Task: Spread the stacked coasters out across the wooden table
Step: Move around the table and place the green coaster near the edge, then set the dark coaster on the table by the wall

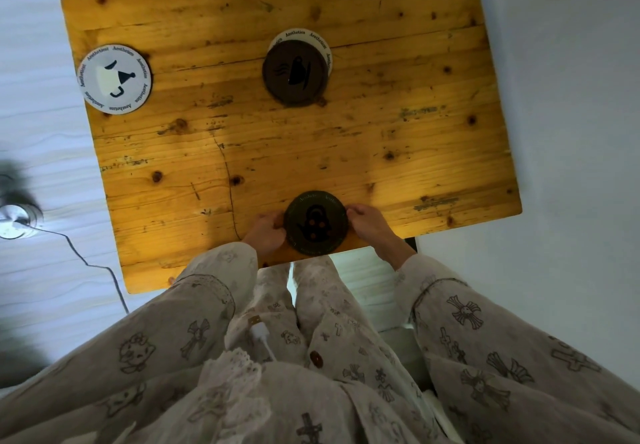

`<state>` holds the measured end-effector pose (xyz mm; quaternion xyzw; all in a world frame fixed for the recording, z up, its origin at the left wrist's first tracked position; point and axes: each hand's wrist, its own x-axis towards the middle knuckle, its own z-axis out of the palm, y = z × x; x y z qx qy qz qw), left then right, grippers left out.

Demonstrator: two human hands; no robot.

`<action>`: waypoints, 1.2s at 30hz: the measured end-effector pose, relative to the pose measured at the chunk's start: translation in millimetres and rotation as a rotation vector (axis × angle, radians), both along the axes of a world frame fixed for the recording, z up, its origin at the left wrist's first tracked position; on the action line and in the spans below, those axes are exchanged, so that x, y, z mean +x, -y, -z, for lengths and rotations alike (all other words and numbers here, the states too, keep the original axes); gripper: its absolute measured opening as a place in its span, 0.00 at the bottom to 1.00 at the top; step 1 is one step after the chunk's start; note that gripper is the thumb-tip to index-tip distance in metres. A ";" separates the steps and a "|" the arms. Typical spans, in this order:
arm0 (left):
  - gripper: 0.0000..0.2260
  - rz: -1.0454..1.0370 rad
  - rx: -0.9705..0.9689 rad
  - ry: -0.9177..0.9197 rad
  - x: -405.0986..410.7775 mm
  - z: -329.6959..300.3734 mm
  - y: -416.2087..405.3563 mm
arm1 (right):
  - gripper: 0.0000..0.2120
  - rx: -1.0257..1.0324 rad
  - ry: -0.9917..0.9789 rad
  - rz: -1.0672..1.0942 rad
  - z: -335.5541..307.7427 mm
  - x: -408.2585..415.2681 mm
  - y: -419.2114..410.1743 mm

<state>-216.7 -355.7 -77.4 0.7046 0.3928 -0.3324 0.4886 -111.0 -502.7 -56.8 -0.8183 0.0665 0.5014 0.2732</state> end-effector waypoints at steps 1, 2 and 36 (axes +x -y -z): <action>0.18 0.007 0.026 -0.001 3.3 -3.2 -3.0 | 0.19 -0.003 0.006 -0.005 -4.1 3.1 -1.2; 0.17 0.019 0.047 -0.006 7.6 -7.0 -7.3 | 0.19 -0.008 0.018 -0.009 -8.9 8.0 -2.9; 0.18 -0.357 -0.035 0.311 203.4 -0.3 -106.3 | 0.14 0.278 0.071 0.559 8.3 170.0 -101.6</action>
